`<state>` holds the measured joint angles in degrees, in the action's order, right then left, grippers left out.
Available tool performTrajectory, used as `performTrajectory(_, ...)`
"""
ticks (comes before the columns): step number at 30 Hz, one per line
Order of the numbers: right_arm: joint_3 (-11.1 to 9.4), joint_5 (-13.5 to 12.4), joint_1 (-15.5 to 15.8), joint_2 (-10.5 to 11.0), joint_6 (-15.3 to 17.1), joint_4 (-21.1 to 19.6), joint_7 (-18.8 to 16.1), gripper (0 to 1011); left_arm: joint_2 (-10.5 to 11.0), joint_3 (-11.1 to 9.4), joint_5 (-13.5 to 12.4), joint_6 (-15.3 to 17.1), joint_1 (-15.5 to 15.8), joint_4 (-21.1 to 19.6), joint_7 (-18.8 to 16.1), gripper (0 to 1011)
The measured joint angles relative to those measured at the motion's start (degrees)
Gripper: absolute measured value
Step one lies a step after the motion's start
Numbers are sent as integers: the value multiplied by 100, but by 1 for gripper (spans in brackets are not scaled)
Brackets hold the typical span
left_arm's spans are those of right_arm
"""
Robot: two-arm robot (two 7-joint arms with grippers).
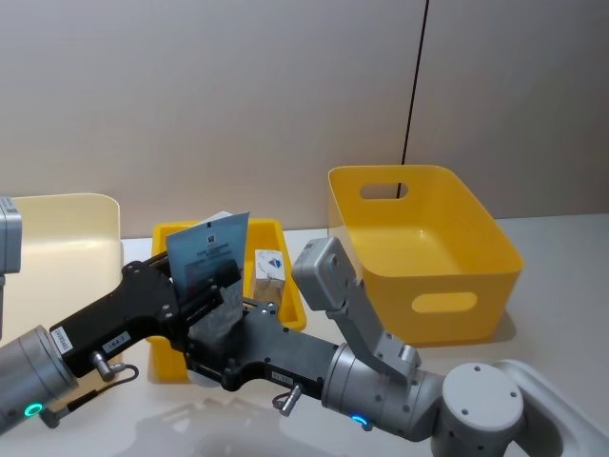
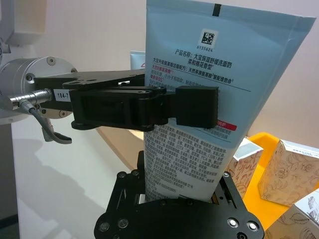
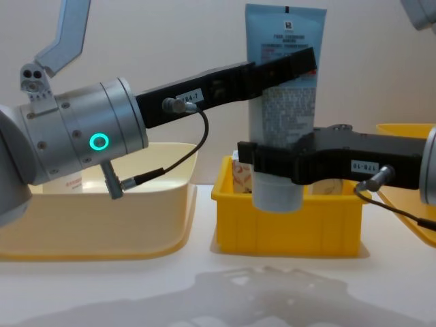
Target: Bimanual collaborative sorting of washing and personal care products
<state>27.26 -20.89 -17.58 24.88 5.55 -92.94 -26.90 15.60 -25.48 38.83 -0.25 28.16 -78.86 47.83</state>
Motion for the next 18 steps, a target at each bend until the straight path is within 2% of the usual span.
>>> performTrajectory(12,-6,8,8,0,-2,-4,22,491,-1,0,0,0,0,0,0,859)
performTrajectory(18,-133,30,127,31,7,-108,198,466,-3,0,0,0,0,0,0,1003)
